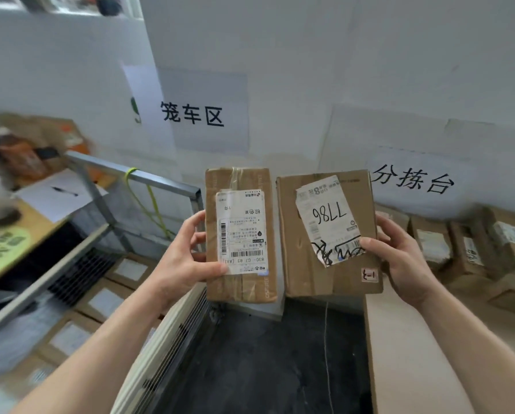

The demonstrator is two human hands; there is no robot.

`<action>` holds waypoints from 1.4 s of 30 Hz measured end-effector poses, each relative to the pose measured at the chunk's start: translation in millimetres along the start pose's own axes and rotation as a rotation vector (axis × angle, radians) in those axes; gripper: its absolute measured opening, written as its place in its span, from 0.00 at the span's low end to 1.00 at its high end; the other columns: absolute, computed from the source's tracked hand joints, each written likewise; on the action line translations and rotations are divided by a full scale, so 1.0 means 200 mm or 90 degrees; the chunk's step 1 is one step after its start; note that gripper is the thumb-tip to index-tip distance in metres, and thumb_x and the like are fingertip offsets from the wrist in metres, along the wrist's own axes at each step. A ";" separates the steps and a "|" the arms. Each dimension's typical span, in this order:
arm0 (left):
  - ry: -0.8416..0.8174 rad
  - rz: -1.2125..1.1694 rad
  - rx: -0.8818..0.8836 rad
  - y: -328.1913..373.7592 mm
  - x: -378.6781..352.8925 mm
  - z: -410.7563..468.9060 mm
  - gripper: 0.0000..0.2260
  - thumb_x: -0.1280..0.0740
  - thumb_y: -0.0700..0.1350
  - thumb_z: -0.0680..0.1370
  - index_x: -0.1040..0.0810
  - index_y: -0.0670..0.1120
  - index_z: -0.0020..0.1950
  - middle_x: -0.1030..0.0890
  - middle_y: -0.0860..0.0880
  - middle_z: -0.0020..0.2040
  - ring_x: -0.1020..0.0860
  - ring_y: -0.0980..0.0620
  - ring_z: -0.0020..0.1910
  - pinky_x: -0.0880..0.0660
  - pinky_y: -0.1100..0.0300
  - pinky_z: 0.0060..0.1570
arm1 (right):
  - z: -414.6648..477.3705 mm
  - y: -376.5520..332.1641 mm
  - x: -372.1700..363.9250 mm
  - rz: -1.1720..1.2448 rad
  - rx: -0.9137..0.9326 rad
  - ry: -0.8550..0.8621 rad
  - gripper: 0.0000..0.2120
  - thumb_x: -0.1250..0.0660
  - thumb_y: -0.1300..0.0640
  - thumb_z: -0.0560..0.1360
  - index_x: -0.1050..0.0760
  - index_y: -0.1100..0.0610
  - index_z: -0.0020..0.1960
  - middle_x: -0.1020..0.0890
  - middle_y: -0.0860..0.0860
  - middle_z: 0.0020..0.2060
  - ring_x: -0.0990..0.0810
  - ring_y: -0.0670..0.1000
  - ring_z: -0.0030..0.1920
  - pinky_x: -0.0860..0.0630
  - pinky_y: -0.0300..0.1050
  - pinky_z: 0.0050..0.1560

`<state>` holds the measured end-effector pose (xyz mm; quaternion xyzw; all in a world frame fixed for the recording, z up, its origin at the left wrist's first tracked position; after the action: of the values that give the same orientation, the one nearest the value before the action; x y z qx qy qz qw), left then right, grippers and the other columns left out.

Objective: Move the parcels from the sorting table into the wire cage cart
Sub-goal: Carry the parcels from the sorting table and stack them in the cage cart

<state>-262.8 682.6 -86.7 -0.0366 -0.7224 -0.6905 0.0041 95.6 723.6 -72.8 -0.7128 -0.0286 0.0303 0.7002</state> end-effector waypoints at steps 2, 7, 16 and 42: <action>0.030 -0.001 0.001 -0.02 0.06 -0.05 0.41 0.21 0.36 0.64 0.34 0.68 0.66 0.23 0.42 0.62 0.15 0.43 0.51 0.17 0.44 0.46 | 0.03 0.01 -0.06 -0.006 0.000 -0.026 0.33 0.28 0.55 0.68 0.30 0.49 0.73 0.14 0.54 0.54 0.14 0.58 0.53 0.16 0.53 0.48; 0.089 -0.001 0.016 -0.06 0.20 -0.18 0.41 0.21 0.33 0.69 0.36 0.65 0.69 0.24 0.44 0.63 0.15 0.47 0.52 0.16 0.50 0.45 | 0.11 0.02 -0.25 -0.022 0.000 -0.091 0.33 0.25 0.53 0.69 0.30 0.49 0.73 0.14 0.54 0.54 0.14 0.60 0.53 0.17 0.60 0.53; 0.190 -0.010 0.053 -0.21 0.60 -0.40 0.44 0.19 0.43 0.64 0.36 0.67 0.71 0.24 0.46 0.64 0.17 0.44 0.55 0.17 0.43 0.49 | 0.24 0.07 -0.75 -0.059 -0.001 -0.211 0.31 0.30 0.54 0.70 0.30 0.47 0.72 0.13 0.50 0.54 0.13 0.54 0.51 0.15 0.46 0.45; 0.471 -0.073 0.144 -0.64 1.85 -0.91 0.42 0.23 0.33 0.70 0.37 0.63 0.74 0.23 0.50 0.63 0.17 0.53 0.54 0.17 0.54 0.43 | 0.55 0.38 -2.50 -0.123 -0.098 -0.462 0.35 0.22 0.50 0.67 0.28 0.48 0.72 0.13 0.55 0.53 0.14 0.59 0.52 0.19 0.54 0.49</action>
<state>-647.7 512.4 -184.9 0.2560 -0.7446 -0.5721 0.2299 -412.6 789.7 -148.7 -0.6999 -0.3438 0.2127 0.5888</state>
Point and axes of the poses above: each hand's wrist, its own z-axis towards the middle knuckle, its own x-axis out of the back of the hand, y = z × x, the point moved 4 cm from there along z, towards the middle knuckle
